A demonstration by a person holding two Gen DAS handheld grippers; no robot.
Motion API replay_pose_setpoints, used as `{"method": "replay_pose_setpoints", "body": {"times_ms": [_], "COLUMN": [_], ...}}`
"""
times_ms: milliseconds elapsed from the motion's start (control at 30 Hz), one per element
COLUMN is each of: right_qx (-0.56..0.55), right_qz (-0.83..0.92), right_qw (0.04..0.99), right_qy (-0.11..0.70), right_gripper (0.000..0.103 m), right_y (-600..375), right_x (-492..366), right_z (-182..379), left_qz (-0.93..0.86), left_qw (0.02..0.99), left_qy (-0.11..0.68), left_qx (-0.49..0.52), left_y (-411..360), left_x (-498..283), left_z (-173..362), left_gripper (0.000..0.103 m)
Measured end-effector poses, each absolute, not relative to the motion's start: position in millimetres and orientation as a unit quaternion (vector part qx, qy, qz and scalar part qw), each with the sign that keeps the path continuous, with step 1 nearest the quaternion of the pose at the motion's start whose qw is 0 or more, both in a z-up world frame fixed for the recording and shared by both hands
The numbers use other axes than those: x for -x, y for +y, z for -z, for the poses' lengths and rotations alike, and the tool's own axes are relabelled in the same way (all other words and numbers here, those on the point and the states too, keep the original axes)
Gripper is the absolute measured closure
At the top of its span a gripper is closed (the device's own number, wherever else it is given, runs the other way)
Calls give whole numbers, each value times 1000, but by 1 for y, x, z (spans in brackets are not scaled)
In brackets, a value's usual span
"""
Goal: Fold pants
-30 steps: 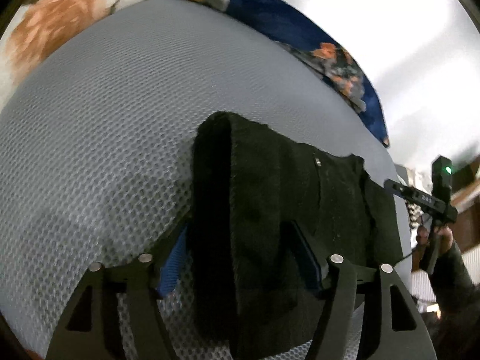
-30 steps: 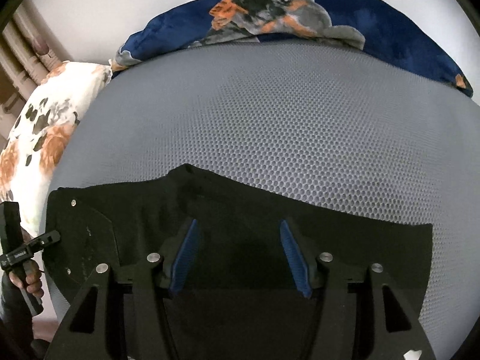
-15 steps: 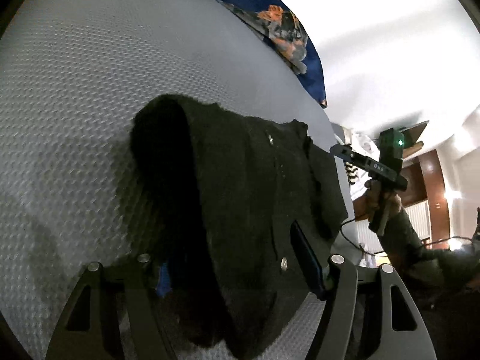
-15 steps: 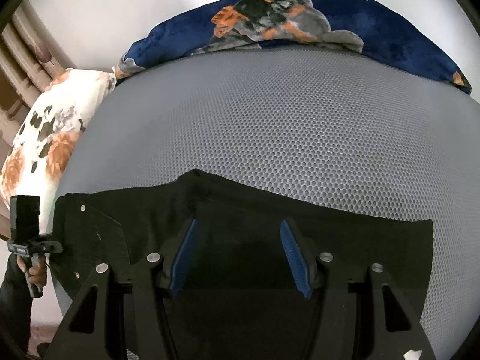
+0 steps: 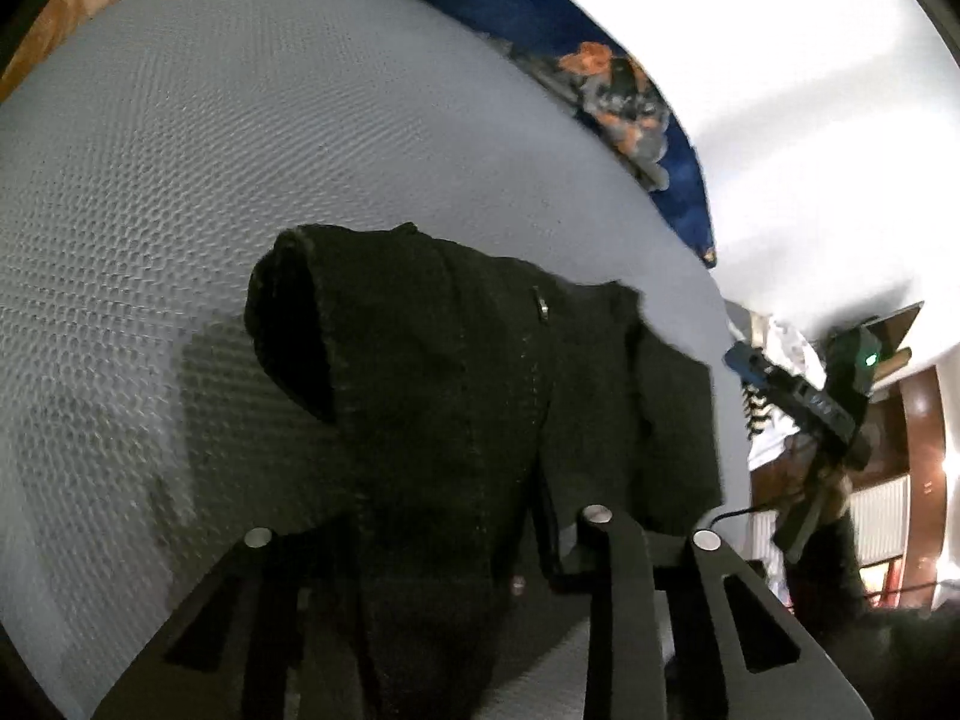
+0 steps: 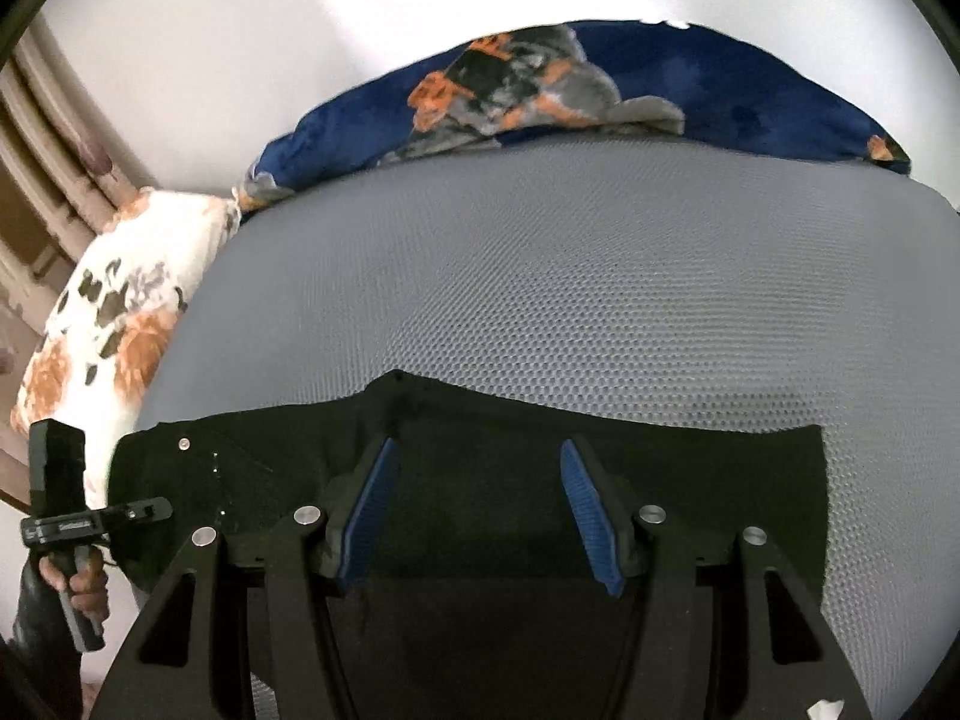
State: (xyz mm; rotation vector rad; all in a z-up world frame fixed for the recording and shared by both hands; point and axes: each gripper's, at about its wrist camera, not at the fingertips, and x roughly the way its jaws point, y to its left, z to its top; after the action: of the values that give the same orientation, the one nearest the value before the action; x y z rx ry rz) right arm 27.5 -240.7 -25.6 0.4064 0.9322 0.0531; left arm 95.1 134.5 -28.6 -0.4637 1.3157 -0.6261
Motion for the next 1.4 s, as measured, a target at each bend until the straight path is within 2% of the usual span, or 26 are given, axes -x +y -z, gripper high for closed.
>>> {"method": "replay_pose_setpoints", "body": {"times_ms": [233, 400, 567, 733, 933, 967, 1033, 1067, 1100, 1300, 1400], "right_qx": [-219, -246, -261, -278, -322, -324, -328, -331, -334, -339, -338], "right_qz": [-11, 7, 32, 49, 46, 46, 47, 48, 48, 39, 21], "right_qw": [884, 885, 879, 876, 868, 868, 868, 867, 867, 861, 858], "right_qy": [412, 395, 398, 390, 376, 374, 370, 368, 368, 377, 386], "right_gripper": [48, 48, 48, 48, 48, 48, 48, 48, 48, 47, 47], "right_y": [-270, -302, -332, -354, -371, -372, -375, -376, -376, -376, -371], "right_x": [11, 38, 64, 82, 90, 90, 92, 93, 93, 91, 87], "right_z": [14, 10, 16, 25, 40, 41, 44, 45, 46, 54, 57], "left_qz": [290, 307, 310, 290, 279, 281, 287, 292, 302, 332, 294], "left_qw": [705, 709, 717, 736, 749, 750, 752, 753, 759, 804, 815], "left_qy": [587, 587, 591, 591, 594, 594, 590, 587, 573, 494, 498], "left_qx": [273, 243, 203, 157, 89, 78, 62, 58, 58, 21, 22], "left_y": [77, 2, -74, -118, -149, -153, -156, -157, -157, -144, -122], "left_x": [-78, -68, -75, -73, -60, -57, -47, -43, -37, -13, -16], "left_z": [-18, -31, -22, -5, 16, 17, 13, 10, 5, -23, -17], "left_gripper": [78, 78, 78, 78, 71, 68, 50, 33, 21, 12, 12]}}
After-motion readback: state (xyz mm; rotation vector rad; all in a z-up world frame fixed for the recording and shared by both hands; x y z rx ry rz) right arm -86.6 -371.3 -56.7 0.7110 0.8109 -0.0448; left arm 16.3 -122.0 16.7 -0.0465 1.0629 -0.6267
